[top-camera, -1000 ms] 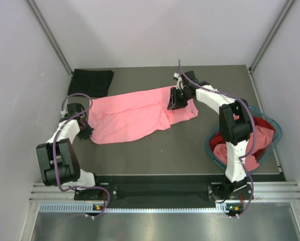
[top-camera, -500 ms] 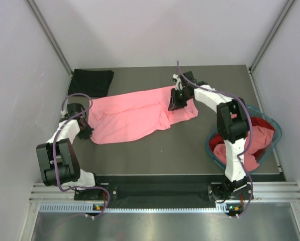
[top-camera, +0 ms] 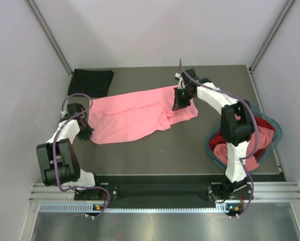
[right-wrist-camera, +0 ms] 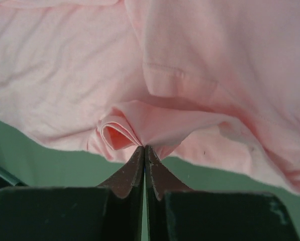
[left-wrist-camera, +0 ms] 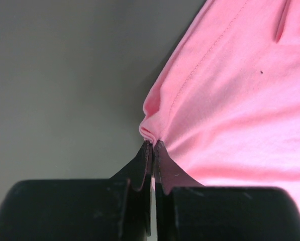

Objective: Fold and stack the t-shirts
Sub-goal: Fold the tshirt

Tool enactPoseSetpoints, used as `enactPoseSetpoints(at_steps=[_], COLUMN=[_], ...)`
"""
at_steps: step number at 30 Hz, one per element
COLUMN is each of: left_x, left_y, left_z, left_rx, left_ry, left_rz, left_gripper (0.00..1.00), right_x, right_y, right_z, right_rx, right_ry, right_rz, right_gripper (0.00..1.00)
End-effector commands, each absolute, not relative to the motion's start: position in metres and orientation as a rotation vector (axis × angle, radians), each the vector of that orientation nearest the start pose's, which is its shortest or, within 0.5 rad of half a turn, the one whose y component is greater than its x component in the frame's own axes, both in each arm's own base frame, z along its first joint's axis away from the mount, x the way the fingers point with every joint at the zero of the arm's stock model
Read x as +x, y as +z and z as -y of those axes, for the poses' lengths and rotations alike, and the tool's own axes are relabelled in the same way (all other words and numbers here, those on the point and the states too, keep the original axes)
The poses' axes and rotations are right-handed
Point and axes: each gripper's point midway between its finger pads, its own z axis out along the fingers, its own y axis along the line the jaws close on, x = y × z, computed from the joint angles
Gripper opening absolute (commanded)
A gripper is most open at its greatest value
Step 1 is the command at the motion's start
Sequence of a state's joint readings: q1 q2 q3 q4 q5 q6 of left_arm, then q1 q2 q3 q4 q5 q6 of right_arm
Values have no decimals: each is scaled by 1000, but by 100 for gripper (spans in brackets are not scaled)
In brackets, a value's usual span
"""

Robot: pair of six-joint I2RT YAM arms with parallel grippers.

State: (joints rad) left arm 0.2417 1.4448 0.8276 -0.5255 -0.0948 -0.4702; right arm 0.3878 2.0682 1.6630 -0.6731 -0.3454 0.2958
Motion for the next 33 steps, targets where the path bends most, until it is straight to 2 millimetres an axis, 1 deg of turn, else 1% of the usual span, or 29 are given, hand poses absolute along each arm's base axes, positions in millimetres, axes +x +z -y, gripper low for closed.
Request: enactPoseSetpoints(at_steps=[1,2,4,5,7,8,10,11,13,14,16,17,19,20,22,23,25,26,28,29,31,33], left_x=[287,286,284,282,279,277,272,270,262,259,253,249,242,240,233,231,226,222,217,214,211,209], left_y=[52,52,54,53,54,52,52,52,49,48,46,45,43,43,41,41,40,40,39,39,39,36], left_z=[-73,-74,-74,-74,-74,-75,-77,-77,-78,-78,-77,-77,-76,-77,-77,-78,-78,-78,-80,-81,-83,-80], left_rx=[-957,-960,-973,-979,-998,-1011,-1047,-1057,-1100,-1114,-1150,-1164,-1202,-1209,-1239,-1249,-1278,-1307,-1335,-1356,-1396,-1413], left_ry=[83,88,91,93,105,112,139,147,169,175,188,193,200,213,229,246,264,281,307,327,354,341], left_rz=[-2491,-2487,-2486,-2489,-2484,-2486,-2475,-2476,-2476,-2476,-2470,-2473,-2465,-2459,-2456,-2453,-2460,-2458,-2449,-2443,-2425,-2430], left_gripper=[0,0,0,0,0,0,0,0,0,0,0,0,0,0,0,0,0,0,0,0,0,0], right_x=[397,388,373,359,344,329,316,304,290,277,262,249,237,225,213,203,193,184,174,166,159,153], right_y=[143,151,155,159,162,163,165,166,167,164,158,152,147,143,139,133,128,123,116,109,103,96], right_z=[-230,-226,-217,-211,-205,-196,-186,-180,-171,-166,-161,-155,-151,-147,-146,-143,-143,-140,-137,-134,-131,-127], right_rx=[-251,-252,-251,-250,-248,-241,-232,-231,-219,-216,-195,-189,-156,-147,-124,-116,-97,-81,-64,-57,-44,-38], right_ry=[646,643,627,625,614,599,559,548,523,519,515,509,512,514,537,539,560,563,561,555,545,525], right_rz=[-2630,-2626,-2651,-2657,-2667,-2679,-2688,-2689,-2706,-2714,-2739,-2757,-2770,-2778,-2791,-2811,-2830,-2845,-2869,-2888,-2904,-2920], right_gripper=[0,0,0,0,0,0,0,0,0,0,0,0,0,0,0,0,0,0,0,0,0,0])
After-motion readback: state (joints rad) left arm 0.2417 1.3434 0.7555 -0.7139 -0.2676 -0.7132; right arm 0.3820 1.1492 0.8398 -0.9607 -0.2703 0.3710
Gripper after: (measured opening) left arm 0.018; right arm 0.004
